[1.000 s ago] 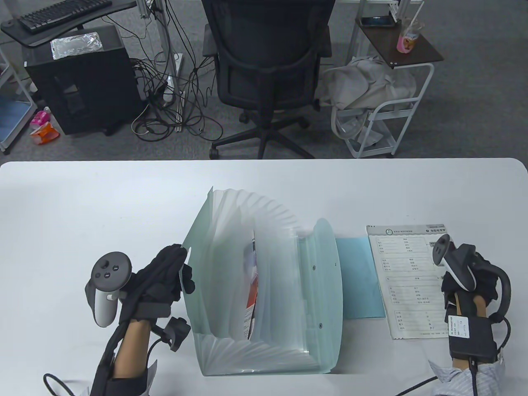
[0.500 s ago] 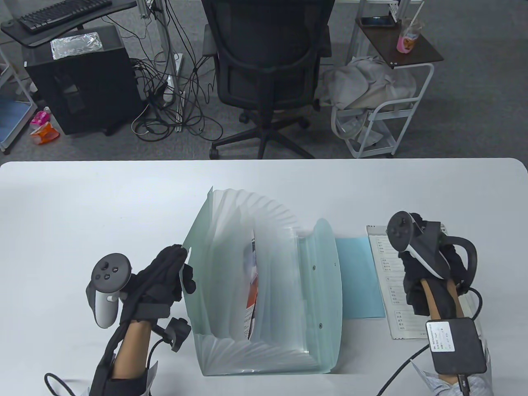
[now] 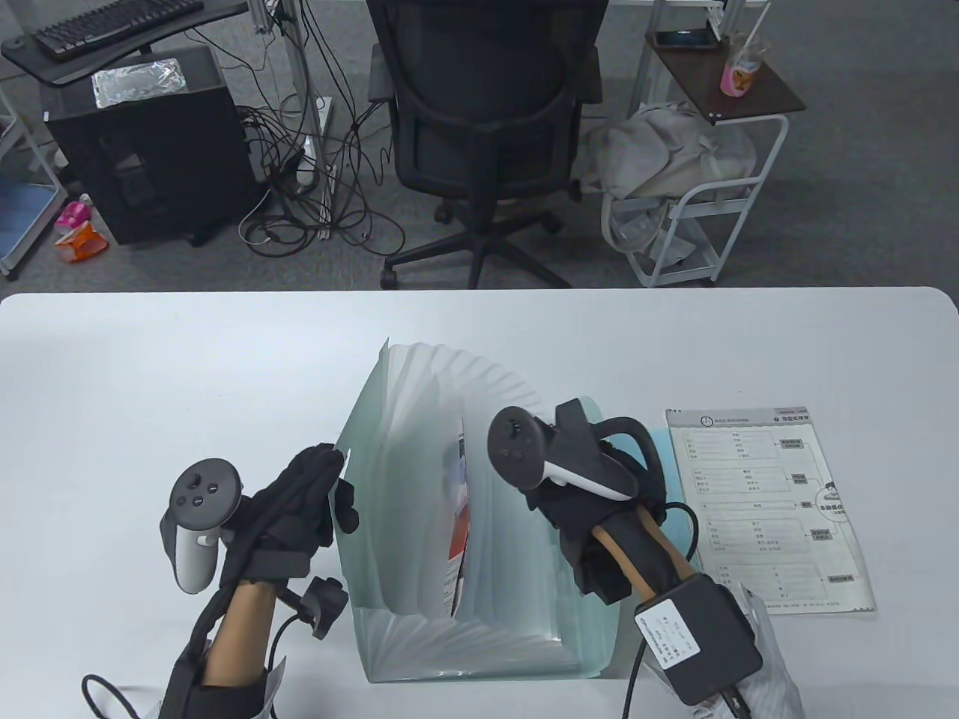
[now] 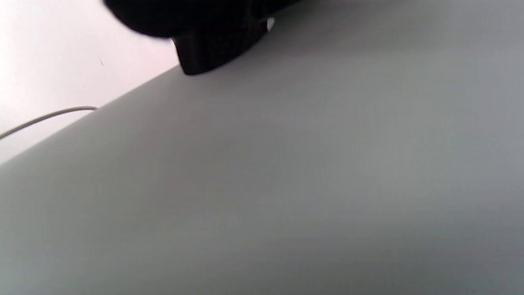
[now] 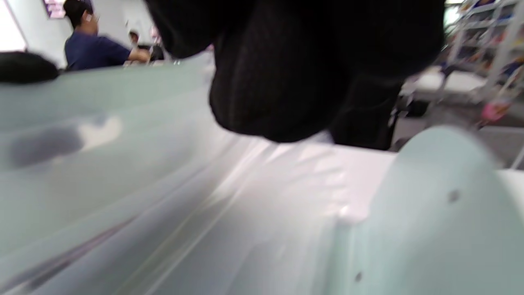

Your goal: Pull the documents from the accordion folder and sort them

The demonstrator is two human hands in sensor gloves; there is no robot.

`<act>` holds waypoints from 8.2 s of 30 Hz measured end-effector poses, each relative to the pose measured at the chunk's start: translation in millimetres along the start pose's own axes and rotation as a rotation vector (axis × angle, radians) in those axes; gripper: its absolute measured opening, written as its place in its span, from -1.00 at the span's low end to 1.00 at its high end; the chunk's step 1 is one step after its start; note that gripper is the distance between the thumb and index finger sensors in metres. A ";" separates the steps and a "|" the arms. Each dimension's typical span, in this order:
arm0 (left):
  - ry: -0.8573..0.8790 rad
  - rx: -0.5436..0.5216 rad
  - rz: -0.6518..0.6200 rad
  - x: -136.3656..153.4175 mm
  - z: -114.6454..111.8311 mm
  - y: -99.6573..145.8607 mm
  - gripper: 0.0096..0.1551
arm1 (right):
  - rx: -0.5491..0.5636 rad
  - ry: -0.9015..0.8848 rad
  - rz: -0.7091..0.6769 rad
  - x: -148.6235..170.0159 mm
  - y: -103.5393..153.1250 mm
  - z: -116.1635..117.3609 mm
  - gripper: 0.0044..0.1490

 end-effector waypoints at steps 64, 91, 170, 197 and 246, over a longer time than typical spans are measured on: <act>0.004 -0.009 -0.001 2.7 1.1 0.4 -0.14 | -0.143 -0.001 0.129 -37.3 -57.7 43.2 -0.18; 0.013 -0.014 0.003 3.5 1.0 1.2 -0.14 | 0.001 -0.561 0.285 67.5 -4.1 -20.5 -0.41; 0.031 0.016 -0.004 3.8 -2.6 -1.7 -0.11 | 0.235 -0.629 0.960 301.3 96.0 127.4 -0.31; 0.071 0.083 0.007 -2.6 -3.2 -14.5 -0.03 | 0.585 -0.463 0.316 206.0 46.8 50.1 -0.03; -1.229 0.180 0.126 -60.7 -245.6 -69.3 -0.17 | 0.526 -0.496 0.258 198.9 44.0 58.7 -0.03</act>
Point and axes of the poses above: the tracker on the back of each hand, its own x axis roughly to the little-finger side, its own y axis roughly from the fingertips to the wrist, z = x × y, the point moved 5 cm from there along -y, roughly from the wrist to the fingertips, and after that the axes turned 12 degrees about -y, right-handed, at the moved point
